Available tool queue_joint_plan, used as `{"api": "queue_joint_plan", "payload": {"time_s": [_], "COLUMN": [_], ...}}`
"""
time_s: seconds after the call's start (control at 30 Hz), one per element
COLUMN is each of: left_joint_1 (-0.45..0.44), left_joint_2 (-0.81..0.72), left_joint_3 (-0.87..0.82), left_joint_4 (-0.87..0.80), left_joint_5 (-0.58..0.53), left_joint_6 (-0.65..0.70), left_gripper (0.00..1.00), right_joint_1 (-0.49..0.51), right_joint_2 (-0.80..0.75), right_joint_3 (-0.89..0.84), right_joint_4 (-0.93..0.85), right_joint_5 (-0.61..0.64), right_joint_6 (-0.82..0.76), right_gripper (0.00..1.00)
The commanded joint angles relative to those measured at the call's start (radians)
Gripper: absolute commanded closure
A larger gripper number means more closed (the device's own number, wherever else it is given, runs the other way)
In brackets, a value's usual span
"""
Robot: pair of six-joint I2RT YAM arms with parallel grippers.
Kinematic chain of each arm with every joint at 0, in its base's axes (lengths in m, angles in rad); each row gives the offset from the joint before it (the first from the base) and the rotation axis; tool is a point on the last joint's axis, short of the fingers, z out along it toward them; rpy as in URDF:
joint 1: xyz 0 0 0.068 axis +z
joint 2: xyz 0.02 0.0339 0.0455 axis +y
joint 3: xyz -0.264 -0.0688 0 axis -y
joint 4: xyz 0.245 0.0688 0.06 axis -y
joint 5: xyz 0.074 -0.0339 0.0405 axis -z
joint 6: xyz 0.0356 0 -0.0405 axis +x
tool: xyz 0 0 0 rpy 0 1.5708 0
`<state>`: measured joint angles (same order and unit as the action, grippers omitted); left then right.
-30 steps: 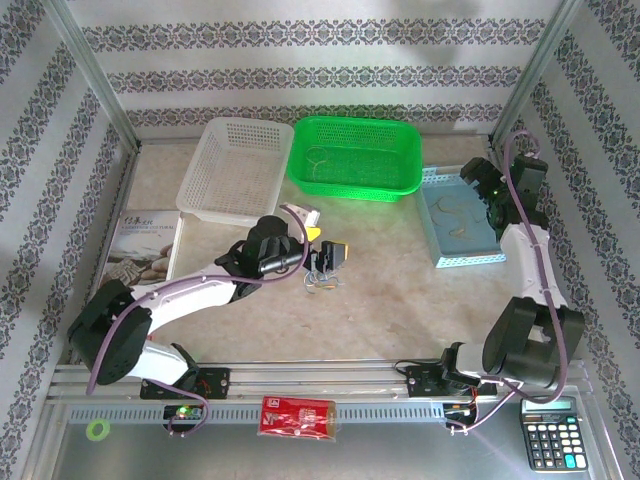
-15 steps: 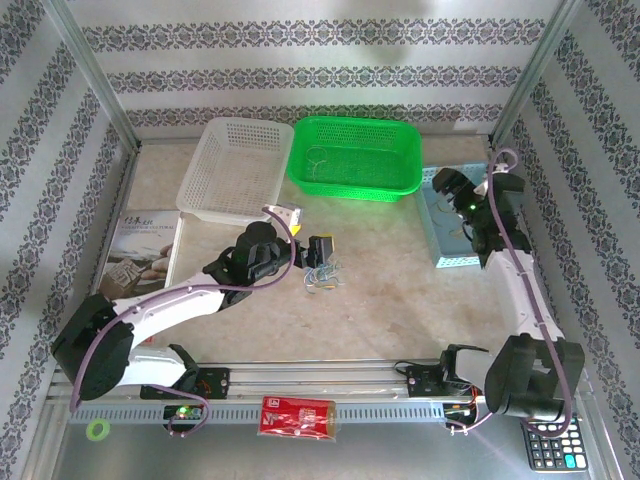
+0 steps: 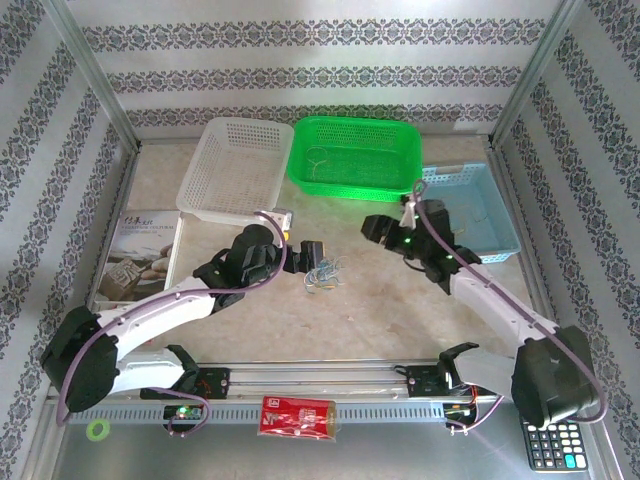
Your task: Untangle the cables
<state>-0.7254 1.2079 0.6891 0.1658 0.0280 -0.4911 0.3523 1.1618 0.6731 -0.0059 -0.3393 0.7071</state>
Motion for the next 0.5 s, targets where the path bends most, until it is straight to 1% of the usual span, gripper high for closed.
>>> {"api": "queue_joint_plan", "payload": {"time_s": [0.0,0.17,0.33,0.47], "left_joint_1": [-0.002,0.004,0.012,0.019], "left_joint_2": [-0.028,-0.027,-0.011,-0.005], "left_joint_3": [-0.011,-0.006,-0.009,-0.010], "left_joint_4": [-0.063,-0.068,-0.052,-0.058], "left_joint_5": [-0.019,-0.012,-0.025,-0.067], "left_joint_6": [-0.018,-0.019,-0.031,-0.059], "left_gripper": [0.00,0.00,0.00,0.00], "right_joint_1": [0.083,0.175,0.228,0.237], "right_joint_2": [0.061,0.150,0.206,0.233], "right_joint_3": [-0.039,-0.070,-0.076,-0.074], "right_joint_4": [0.024,0.049,0.077,0.094], "right_joint_5": [0.066,0.091,0.109,0.119], "right_joint_6": [-0.015,-0.011,0.005,0.012], "right_gripper": [0.38,0.45,0.52,0.51]}}
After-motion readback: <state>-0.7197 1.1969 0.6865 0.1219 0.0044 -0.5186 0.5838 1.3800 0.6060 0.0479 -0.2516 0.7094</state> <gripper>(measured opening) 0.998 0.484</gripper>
